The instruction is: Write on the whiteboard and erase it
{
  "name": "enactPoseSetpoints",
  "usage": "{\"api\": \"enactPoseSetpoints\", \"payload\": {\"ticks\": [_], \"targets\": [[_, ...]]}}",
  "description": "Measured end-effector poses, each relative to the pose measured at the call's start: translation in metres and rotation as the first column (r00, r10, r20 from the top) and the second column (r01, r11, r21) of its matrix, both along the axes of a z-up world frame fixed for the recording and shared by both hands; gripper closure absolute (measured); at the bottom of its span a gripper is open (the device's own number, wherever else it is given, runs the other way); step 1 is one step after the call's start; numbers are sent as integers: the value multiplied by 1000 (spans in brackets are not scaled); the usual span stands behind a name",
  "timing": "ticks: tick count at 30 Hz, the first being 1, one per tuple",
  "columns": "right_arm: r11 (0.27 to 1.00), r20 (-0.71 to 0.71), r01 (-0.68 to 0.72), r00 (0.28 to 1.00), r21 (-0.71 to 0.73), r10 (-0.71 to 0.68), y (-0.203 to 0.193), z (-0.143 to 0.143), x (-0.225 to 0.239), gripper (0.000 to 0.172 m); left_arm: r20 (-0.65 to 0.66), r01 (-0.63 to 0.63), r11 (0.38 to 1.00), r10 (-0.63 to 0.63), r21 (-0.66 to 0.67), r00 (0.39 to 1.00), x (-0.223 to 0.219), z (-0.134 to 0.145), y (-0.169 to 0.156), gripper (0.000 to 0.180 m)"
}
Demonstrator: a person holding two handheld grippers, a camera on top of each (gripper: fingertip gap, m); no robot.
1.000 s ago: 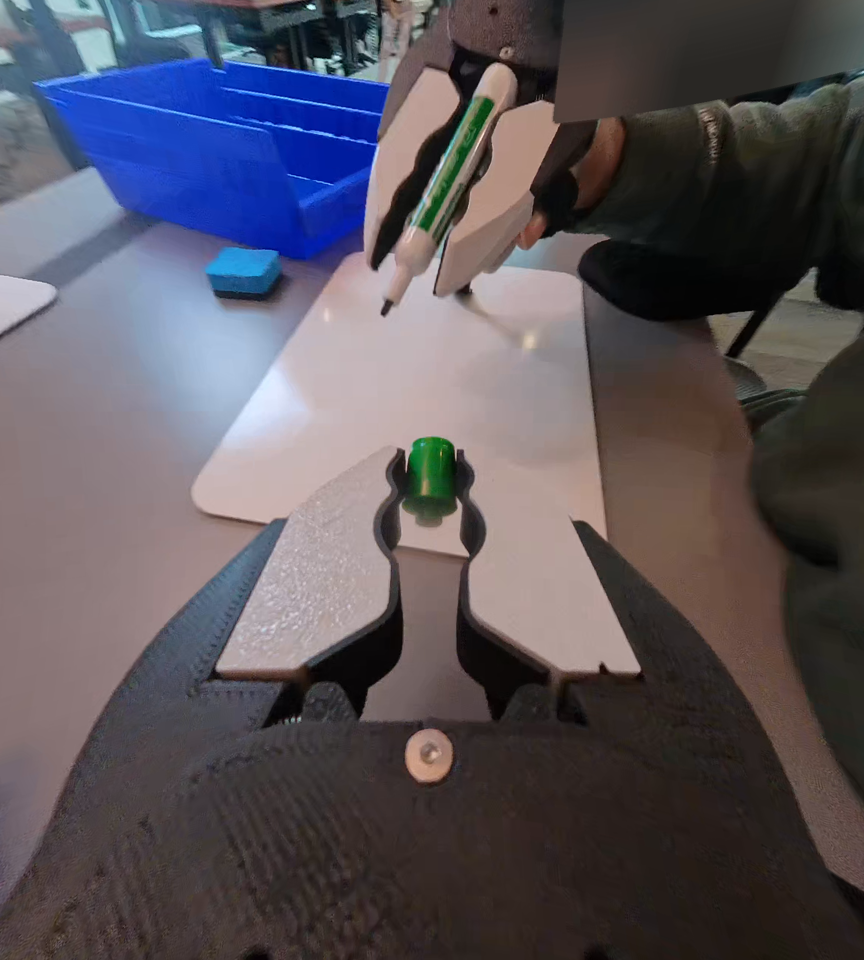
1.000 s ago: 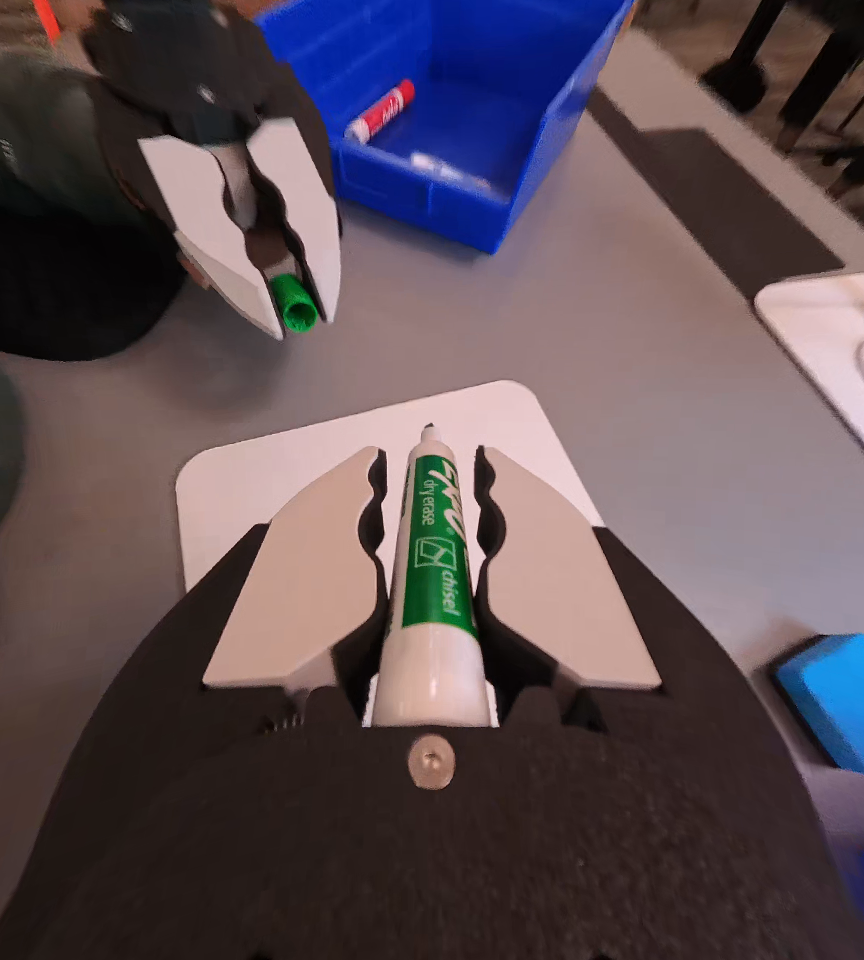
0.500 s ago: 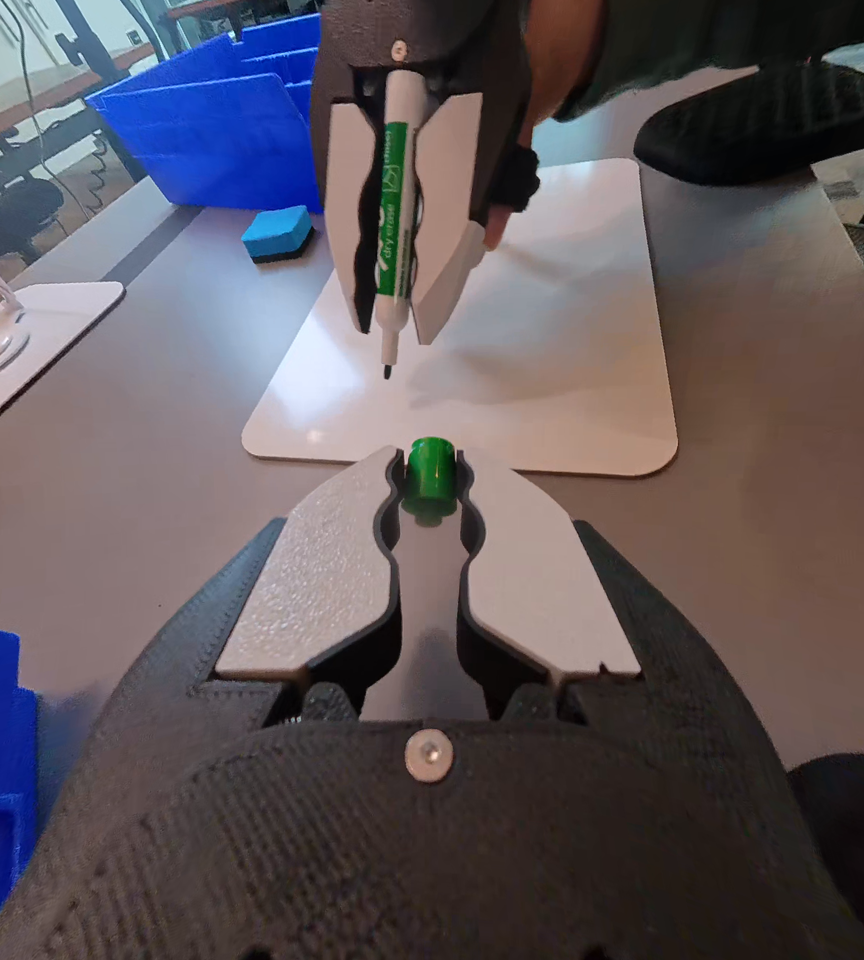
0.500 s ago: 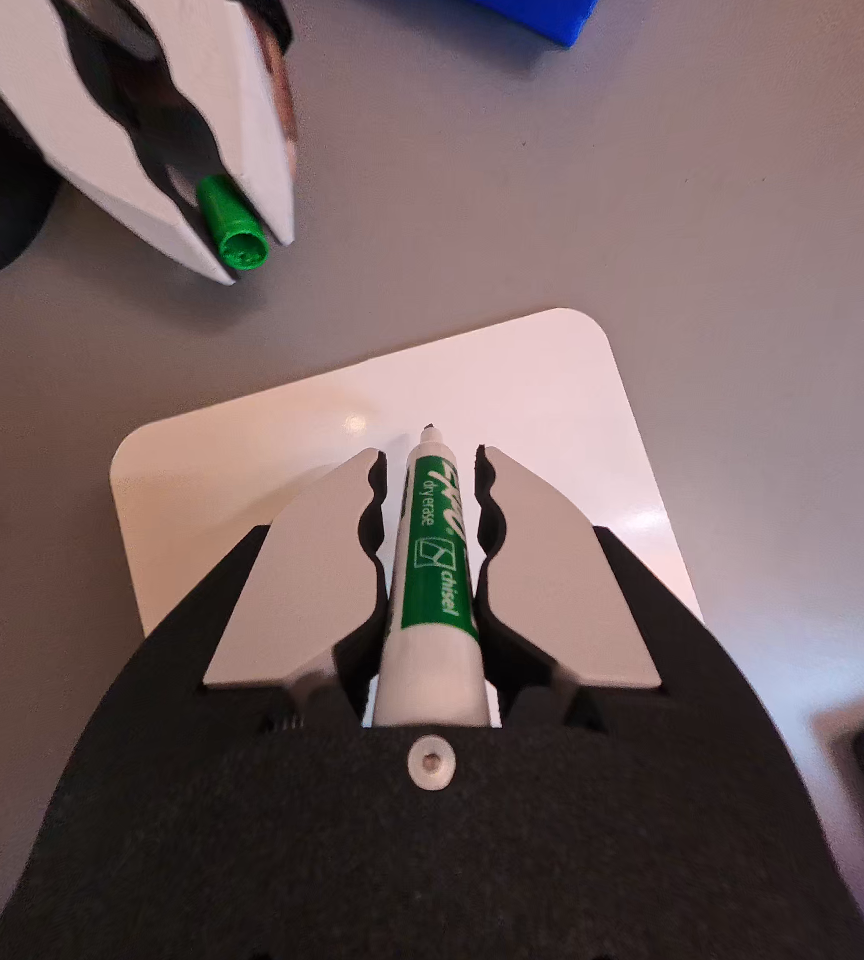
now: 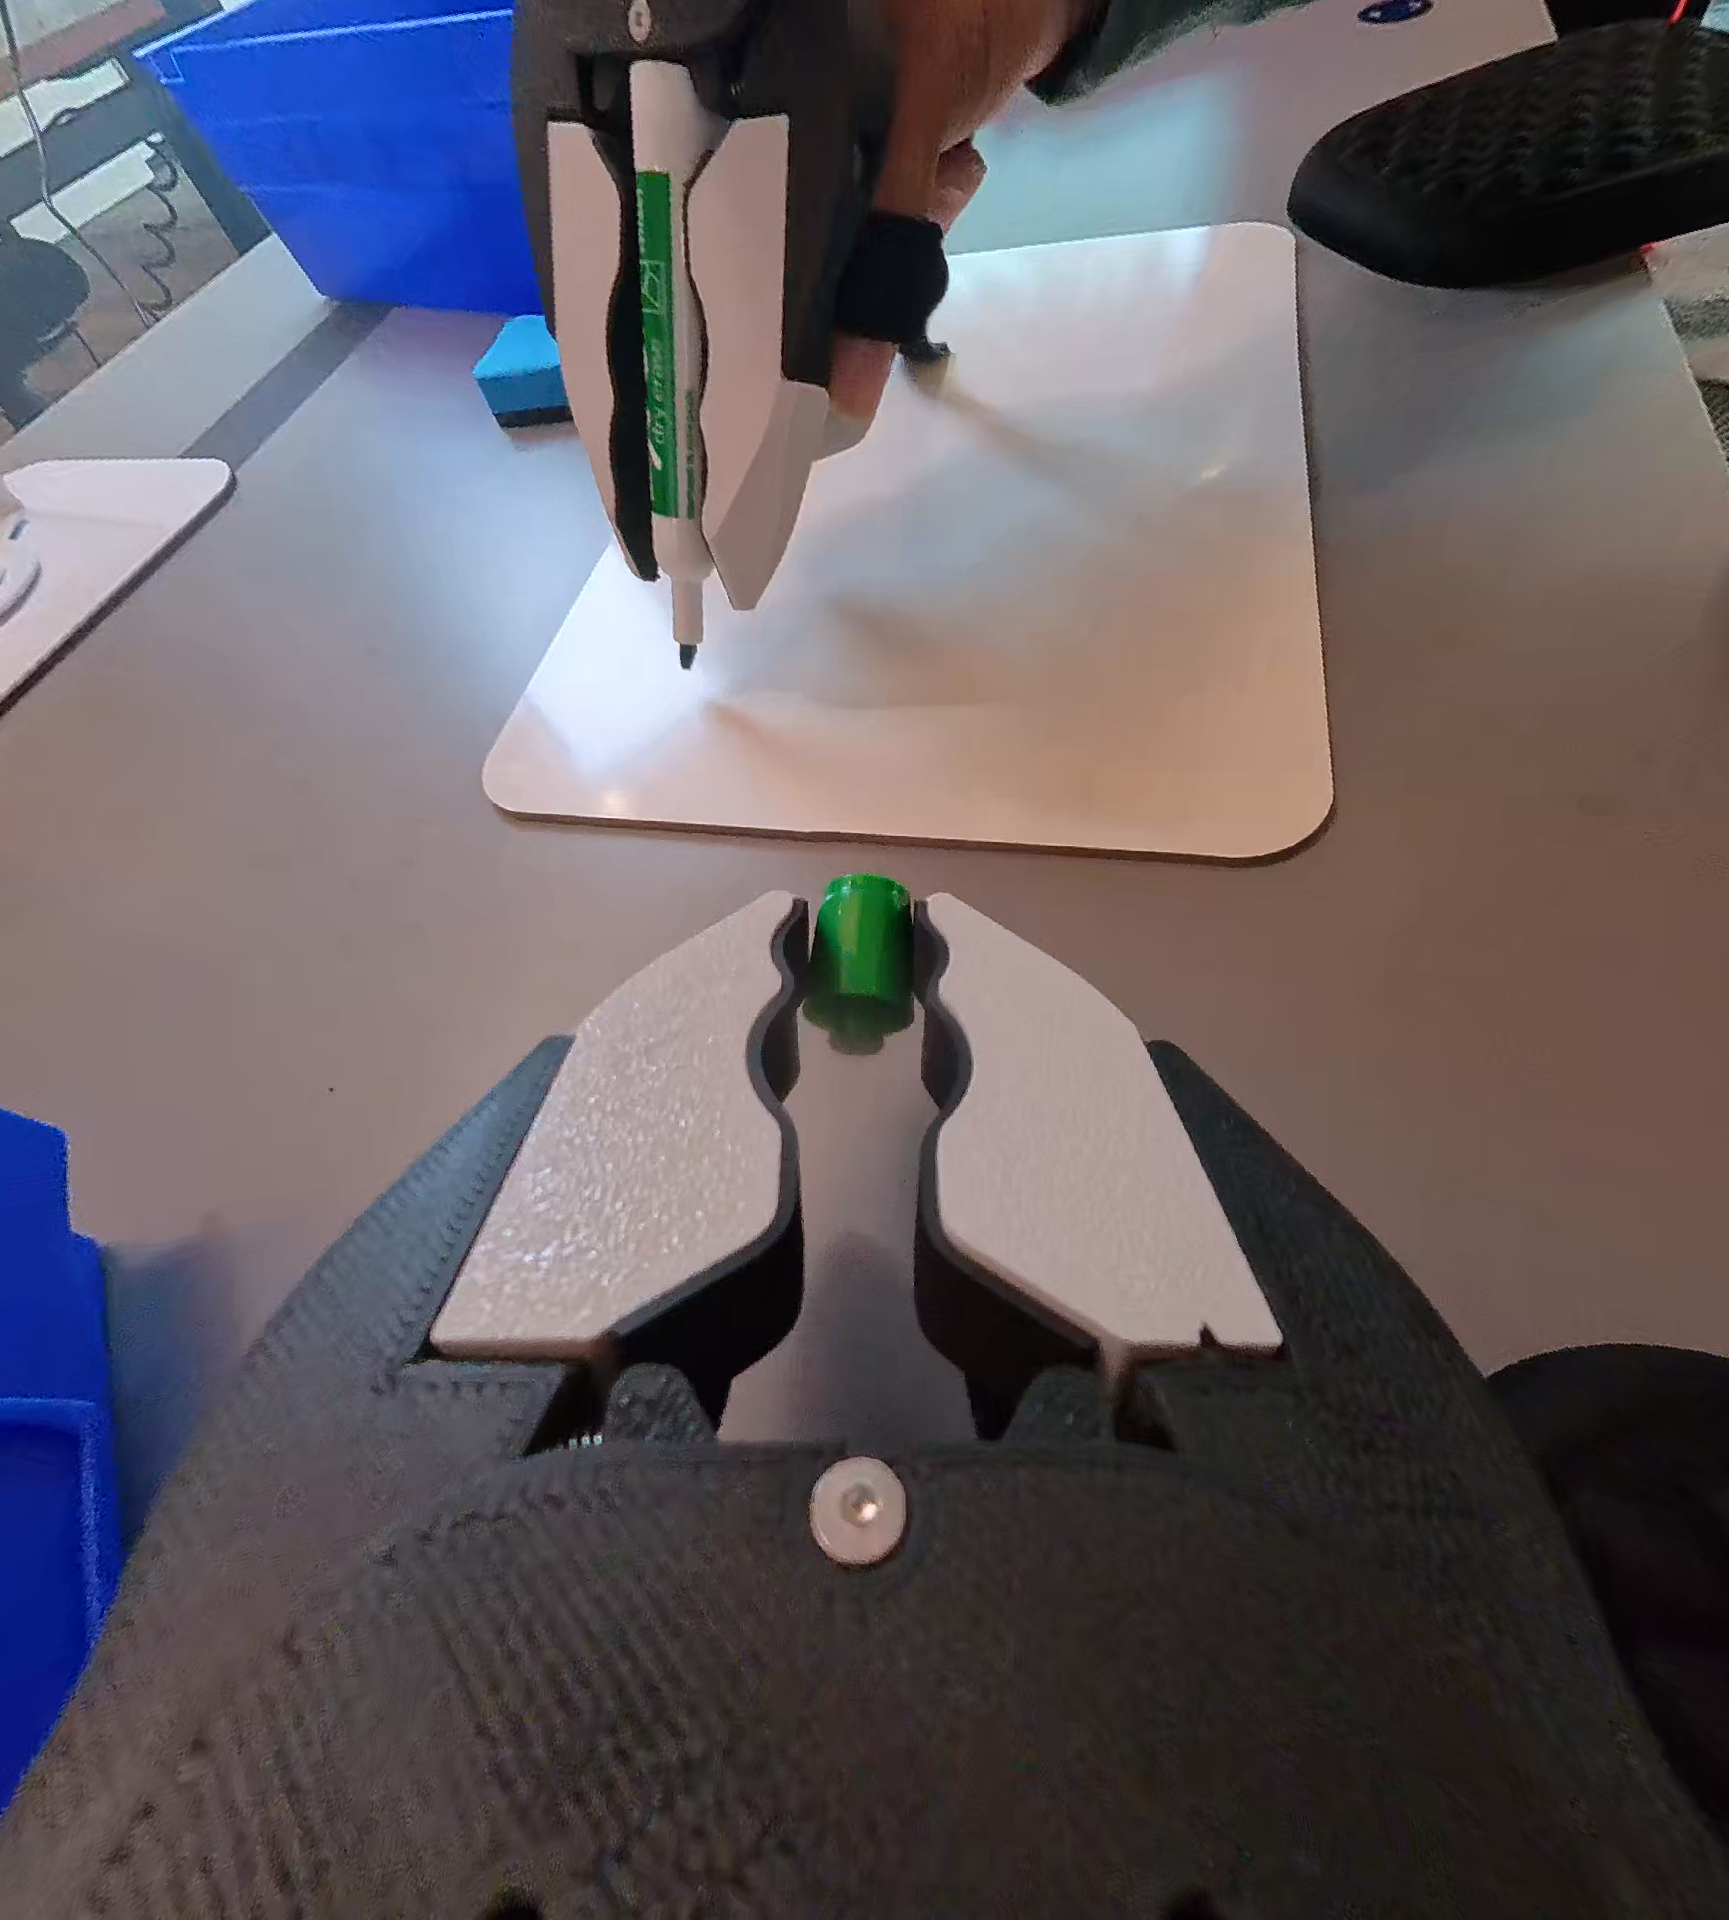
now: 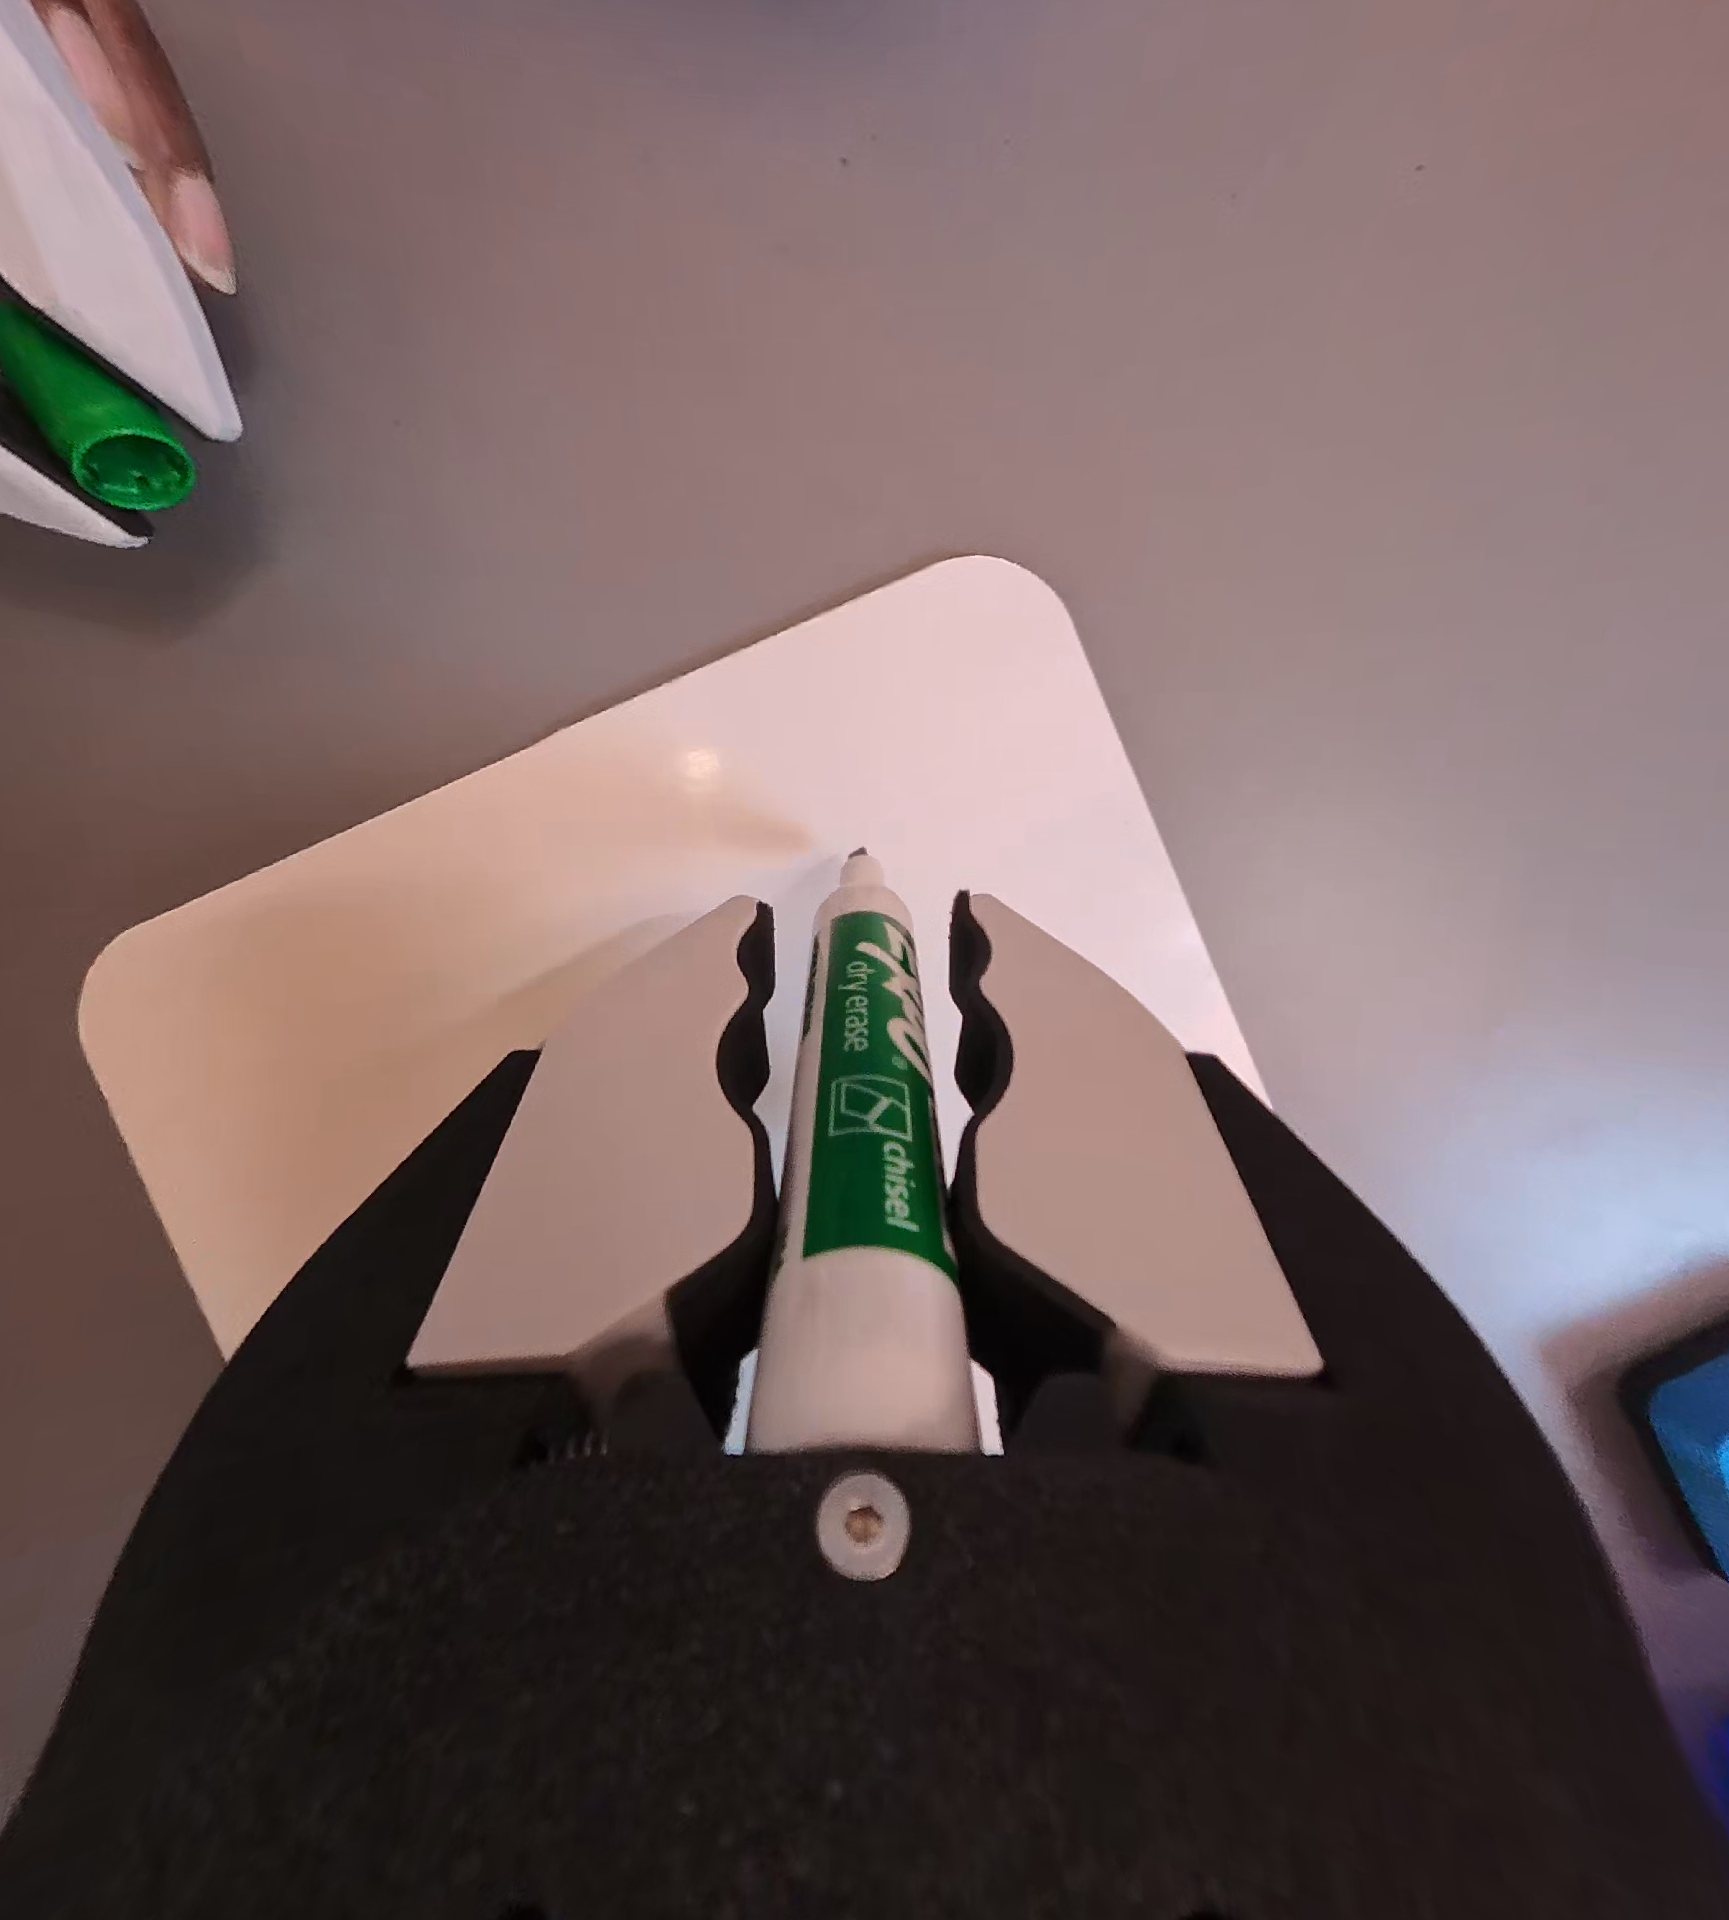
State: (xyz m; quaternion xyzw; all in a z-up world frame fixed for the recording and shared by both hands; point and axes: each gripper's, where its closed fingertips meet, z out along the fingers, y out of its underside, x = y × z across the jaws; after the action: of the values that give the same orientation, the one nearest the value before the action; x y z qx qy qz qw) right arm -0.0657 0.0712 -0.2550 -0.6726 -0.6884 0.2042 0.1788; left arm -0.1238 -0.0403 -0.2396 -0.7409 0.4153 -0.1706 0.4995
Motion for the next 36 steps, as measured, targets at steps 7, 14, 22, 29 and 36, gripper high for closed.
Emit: {"api": "enactPoseSetpoints", "payload": {"ticks": [7, 14, 22, 29, 36], "targets": [[999, 82, 40, 996, 26, -42, 17, -6, 11, 138, -9, 2, 1000, -2, -17, 1000, 1, -3, -1, 162], [995, 124, -96, 988, 39, 91, -8, -9, -13, 138, -17, 3, 1000, -4, -29, 1000, 2, -7, -1, 162], [988, 261, -126, 960, 88, 99, -26, -9, 46, 139, -19, -29, 999, 28, -25, 999, -1, -7, 4, 162], [976, 166, -199, 969, 91, 182, -57, -7, 14, 138, -26, -35, 999, 34, -31, 999, -1, -10, 6, 162], [989, 127, 21, 991, 146, -40, 17, 8, 41, 138, -26, -40, 999, 39, -29, 999, -3, -8, 8, 161]]}}
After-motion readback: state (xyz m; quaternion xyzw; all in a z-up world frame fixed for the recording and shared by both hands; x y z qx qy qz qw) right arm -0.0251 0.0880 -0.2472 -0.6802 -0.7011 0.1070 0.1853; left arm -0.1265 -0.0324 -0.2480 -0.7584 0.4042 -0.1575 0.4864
